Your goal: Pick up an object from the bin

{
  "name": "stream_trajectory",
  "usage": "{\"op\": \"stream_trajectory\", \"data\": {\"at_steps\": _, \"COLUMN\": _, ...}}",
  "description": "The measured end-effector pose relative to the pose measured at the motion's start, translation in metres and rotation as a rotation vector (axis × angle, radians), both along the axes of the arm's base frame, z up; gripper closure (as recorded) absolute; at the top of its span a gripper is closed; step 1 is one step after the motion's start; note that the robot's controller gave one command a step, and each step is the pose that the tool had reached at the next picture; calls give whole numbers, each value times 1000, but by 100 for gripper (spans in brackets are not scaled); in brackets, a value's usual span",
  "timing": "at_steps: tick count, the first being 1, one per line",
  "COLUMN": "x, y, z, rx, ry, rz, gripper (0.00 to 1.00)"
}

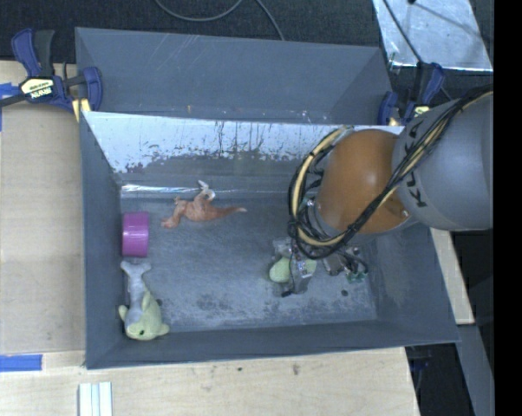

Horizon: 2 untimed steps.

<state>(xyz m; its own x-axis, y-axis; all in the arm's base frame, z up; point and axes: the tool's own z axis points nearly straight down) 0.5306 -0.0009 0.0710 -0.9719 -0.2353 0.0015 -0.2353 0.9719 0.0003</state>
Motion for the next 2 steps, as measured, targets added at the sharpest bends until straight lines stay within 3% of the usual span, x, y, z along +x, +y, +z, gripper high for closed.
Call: {"op": "stream_trajectory", "data": {"at_steps": 2, "x": -1, "y": 0, "z": 21, "rx": 0, "ry": 0, "rz": 0, "gripper": 100}}
